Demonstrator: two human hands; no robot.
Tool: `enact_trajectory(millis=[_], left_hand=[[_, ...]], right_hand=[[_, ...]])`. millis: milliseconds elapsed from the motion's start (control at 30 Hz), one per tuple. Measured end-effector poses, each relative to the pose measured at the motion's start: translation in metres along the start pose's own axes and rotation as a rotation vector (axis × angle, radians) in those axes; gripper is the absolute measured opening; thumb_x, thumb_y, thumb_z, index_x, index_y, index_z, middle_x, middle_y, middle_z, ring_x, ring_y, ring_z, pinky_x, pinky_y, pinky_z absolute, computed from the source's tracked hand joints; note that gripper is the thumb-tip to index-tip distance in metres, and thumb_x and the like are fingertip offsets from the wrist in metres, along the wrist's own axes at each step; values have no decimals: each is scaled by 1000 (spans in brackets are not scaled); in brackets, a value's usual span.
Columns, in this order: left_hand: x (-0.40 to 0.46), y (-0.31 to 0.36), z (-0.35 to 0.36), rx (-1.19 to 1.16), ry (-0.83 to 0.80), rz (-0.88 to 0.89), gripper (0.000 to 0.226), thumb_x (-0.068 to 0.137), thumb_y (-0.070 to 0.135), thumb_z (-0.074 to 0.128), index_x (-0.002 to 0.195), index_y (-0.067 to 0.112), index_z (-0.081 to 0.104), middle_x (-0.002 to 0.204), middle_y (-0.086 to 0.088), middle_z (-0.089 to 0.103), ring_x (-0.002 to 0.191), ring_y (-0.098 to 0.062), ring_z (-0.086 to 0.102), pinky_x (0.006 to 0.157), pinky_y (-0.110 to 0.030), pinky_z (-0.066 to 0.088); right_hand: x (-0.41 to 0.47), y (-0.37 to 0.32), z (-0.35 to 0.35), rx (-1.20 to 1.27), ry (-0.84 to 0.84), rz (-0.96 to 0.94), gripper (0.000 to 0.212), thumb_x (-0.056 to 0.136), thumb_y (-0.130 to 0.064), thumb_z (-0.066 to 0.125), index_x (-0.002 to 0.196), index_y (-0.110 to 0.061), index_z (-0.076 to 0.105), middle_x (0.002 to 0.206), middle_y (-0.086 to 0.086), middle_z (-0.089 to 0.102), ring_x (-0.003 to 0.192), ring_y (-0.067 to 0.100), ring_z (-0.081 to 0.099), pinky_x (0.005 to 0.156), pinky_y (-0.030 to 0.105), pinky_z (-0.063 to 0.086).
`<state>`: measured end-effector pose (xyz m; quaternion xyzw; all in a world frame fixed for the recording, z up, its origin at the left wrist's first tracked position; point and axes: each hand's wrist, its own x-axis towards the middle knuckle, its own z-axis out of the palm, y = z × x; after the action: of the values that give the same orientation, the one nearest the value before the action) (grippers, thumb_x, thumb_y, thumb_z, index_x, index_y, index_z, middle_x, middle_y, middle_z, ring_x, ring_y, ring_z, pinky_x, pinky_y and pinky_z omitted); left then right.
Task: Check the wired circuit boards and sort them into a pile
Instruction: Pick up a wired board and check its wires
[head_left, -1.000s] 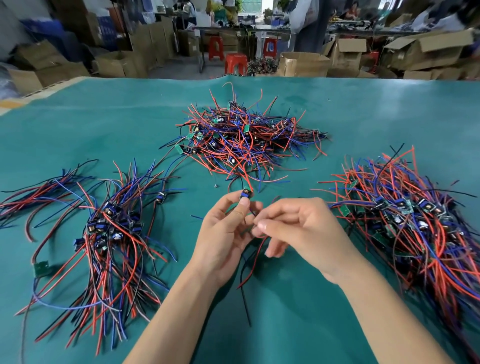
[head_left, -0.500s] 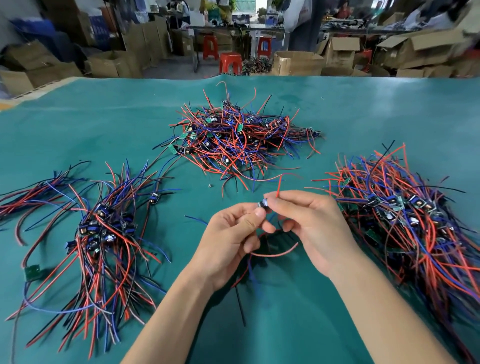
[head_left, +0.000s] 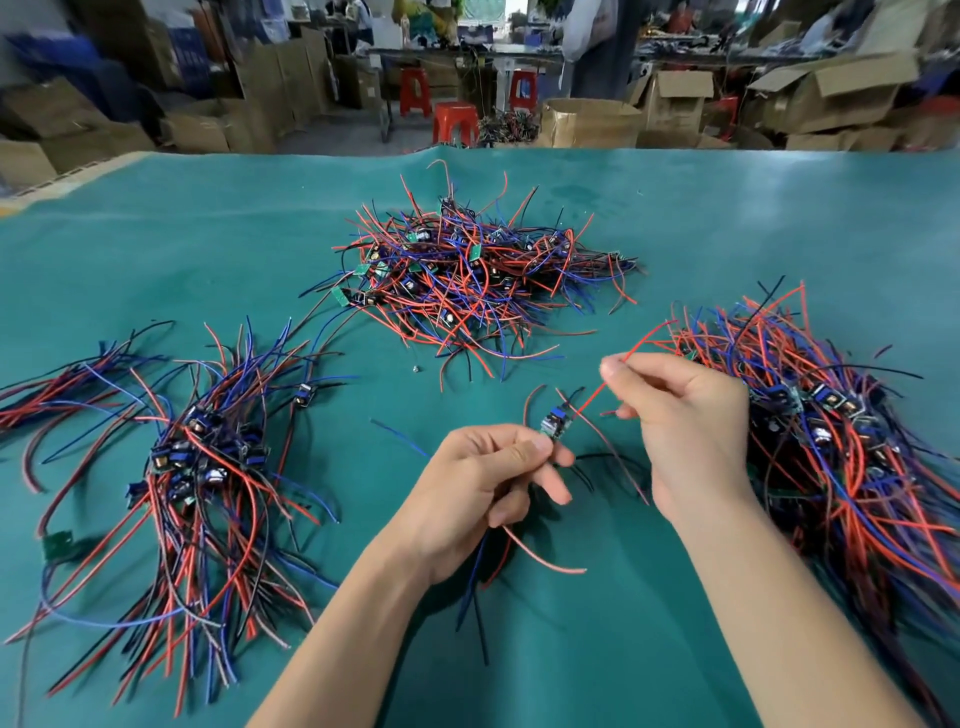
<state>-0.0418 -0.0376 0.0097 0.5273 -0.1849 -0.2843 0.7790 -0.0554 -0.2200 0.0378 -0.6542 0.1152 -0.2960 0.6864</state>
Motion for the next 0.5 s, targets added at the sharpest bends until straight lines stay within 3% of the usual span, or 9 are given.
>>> enact_trajectory(millis=[133, 300, 500], left_hand=[[0, 0, 1, 46, -28, -10, 23, 93, 22, 59, 88, 3, 71, 70, -16, 67, 36, -8, 24, 43, -22, 14], [-1, 2, -2, 79, -44, -23, 24, 94, 21, 57, 90, 1, 70, 61, -13, 63, 36, -8, 21, 40, -20, 14], [-1, 2, 1, 59, -8, -12, 23, 100, 13, 51, 92, 2, 69, 58, -11, 61, 34, -8, 21, 41, -21, 15]], right_hand=[[10, 4, -11, -100, 141, -138, 17, 83, -13, 79, 73, -26, 77, 72, -11, 75, 62, 5, 62, 63, 27, 52], [19, 7, -21, 7, 224, -122, 19, 85, -5, 78, 76, -22, 76, 69, -11, 73, 60, 6, 59, 57, 18, 48], [28, 5, -34, 41, 404, -152, 9, 93, -6, 70, 93, -14, 73, 76, 1, 67, 57, 5, 61, 57, 20, 51]])
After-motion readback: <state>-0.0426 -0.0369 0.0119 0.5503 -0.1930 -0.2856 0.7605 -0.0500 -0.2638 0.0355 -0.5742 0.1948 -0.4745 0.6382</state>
